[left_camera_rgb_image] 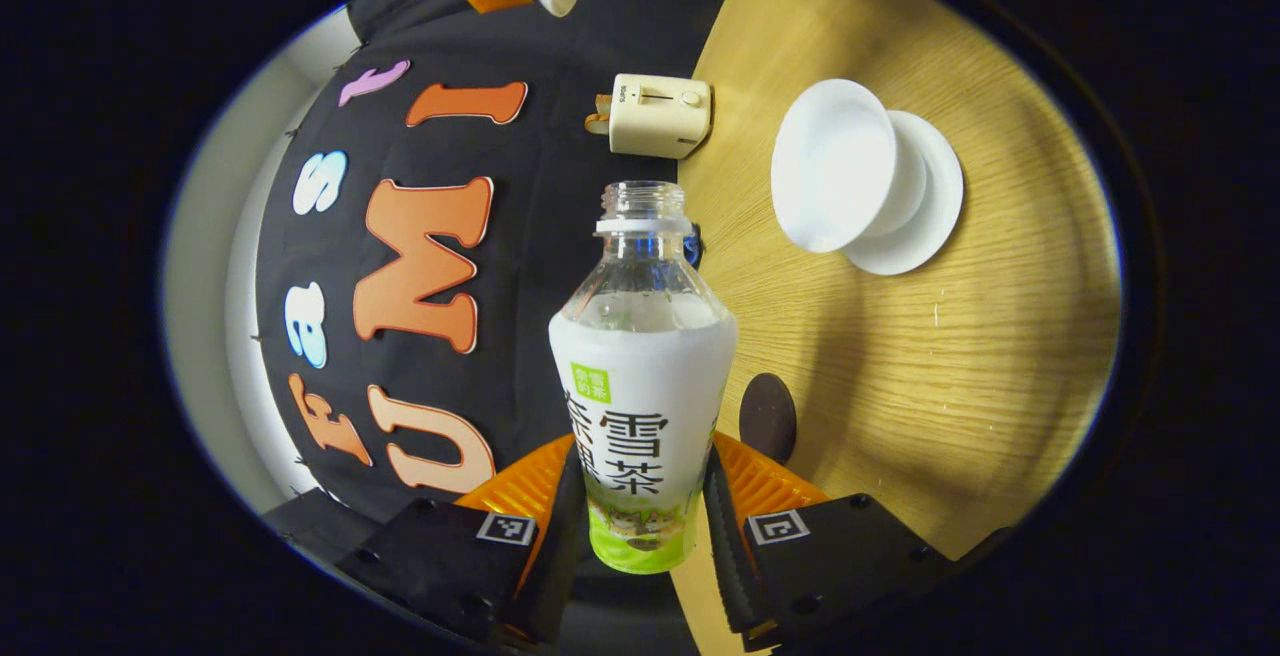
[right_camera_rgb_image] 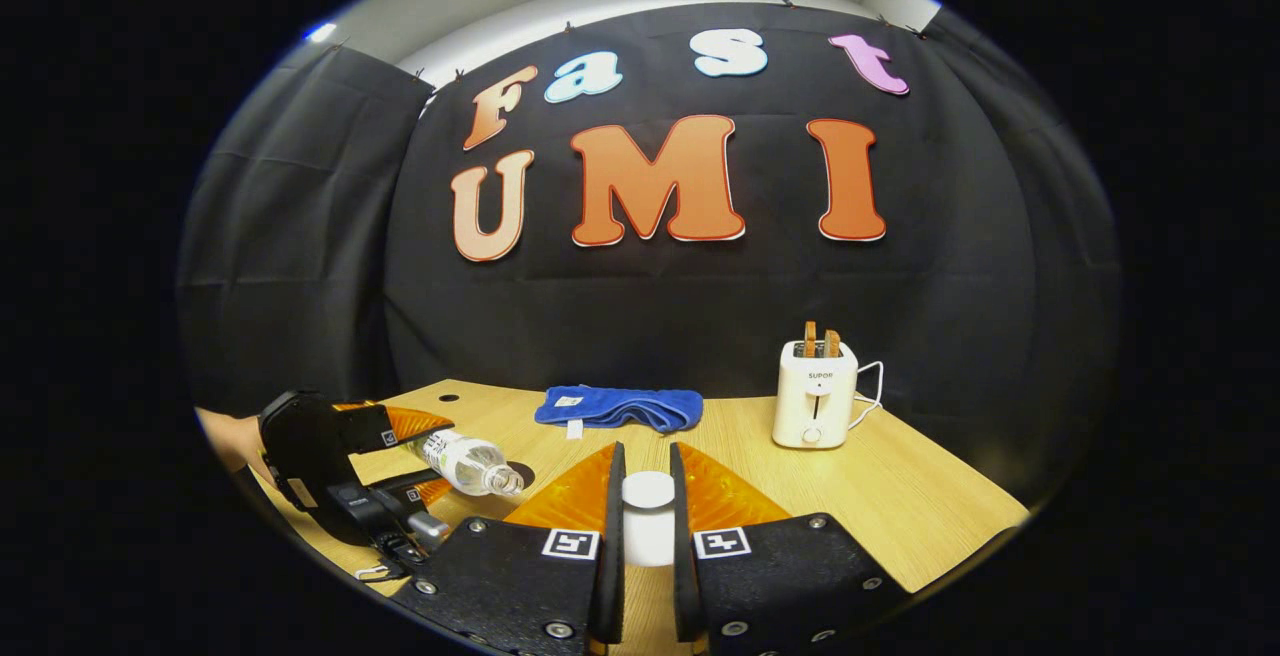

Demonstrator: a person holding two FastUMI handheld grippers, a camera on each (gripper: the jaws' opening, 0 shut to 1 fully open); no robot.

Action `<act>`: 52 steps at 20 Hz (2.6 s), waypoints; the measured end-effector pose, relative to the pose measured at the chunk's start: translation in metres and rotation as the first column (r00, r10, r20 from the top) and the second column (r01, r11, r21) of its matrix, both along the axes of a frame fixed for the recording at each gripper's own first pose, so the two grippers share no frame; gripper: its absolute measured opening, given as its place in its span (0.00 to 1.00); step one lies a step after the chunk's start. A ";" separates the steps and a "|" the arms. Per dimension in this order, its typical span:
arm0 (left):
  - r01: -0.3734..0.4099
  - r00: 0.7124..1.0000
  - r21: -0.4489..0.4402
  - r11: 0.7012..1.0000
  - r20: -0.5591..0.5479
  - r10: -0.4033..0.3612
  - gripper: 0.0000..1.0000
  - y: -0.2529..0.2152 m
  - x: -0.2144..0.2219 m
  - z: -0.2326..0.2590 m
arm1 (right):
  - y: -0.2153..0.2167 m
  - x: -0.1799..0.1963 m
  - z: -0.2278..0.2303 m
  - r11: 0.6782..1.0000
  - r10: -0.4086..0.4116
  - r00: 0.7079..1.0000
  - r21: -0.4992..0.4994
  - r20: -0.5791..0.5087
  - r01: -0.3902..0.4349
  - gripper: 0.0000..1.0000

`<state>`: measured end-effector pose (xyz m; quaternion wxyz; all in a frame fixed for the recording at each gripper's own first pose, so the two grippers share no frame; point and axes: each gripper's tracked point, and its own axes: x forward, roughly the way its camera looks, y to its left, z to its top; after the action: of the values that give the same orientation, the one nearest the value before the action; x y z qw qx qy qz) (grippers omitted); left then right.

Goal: Open the teacup lid with one hand, grasp the water bottle and pour water into the teacup with the other hand; after pouring, place the water bottle on the coaster and then close the teacup lid.

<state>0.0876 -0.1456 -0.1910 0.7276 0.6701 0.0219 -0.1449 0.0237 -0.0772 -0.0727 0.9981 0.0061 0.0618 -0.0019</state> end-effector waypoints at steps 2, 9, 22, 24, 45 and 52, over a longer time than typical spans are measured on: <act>0.008 1.000 0.020 1.000 0.006 -0.008 0.61 0.001 0.002 0.005 | -0.001 0.001 -0.003 1.000 -0.002 1.000 -0.003 -0.005 0.002 0.20; 0.041 0.999 0.117 0.992 0.025 -0.045 0.60 -0.004 -0.002 0.013 | -0.003 -0.001 -0.004 1.000 -0.003 1.000 -0.013 -0.009 0.003 0.20; 0.058 0.992 0.222 0.973 0.097 -0.081 0.63 -0.004 0.002 0.026 | 0.004 -0.004 -0.012 0.999 0.018 1.000 -0.041 -0.019 -0.018 0.20; 0.064 0.990 0.238 0.969 0.109 -0.092 0.62 -0.004 0.002 0.029 | 0.006 -0.004 -0.011 0.999 0.023 1.000 -0.044 -0.020 -0.024 0.20; 0.078 0.955 0.387 0.919 0.236 -0.180 0.63 -0.006 0.003 0.045 | 0.011 -0.006 -0.011 0.998 0.047 0.999 -0.048 -0.022 -0.048 0.20; 0.088 0.945 0.422 0.903 0.252 -0.209 0.61 -0.010 0.002 0.048 | 0.013 -0.006 -0.010 0.997 0.054 0.998 -0.047 -0.020 -0.054 0.20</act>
<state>0.0894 -0.1554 -0.1434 0.5550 0.8196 -0.1076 -0.0925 0.0178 -0.0647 -0.0827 0.9970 -0.0193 0.0712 0.0236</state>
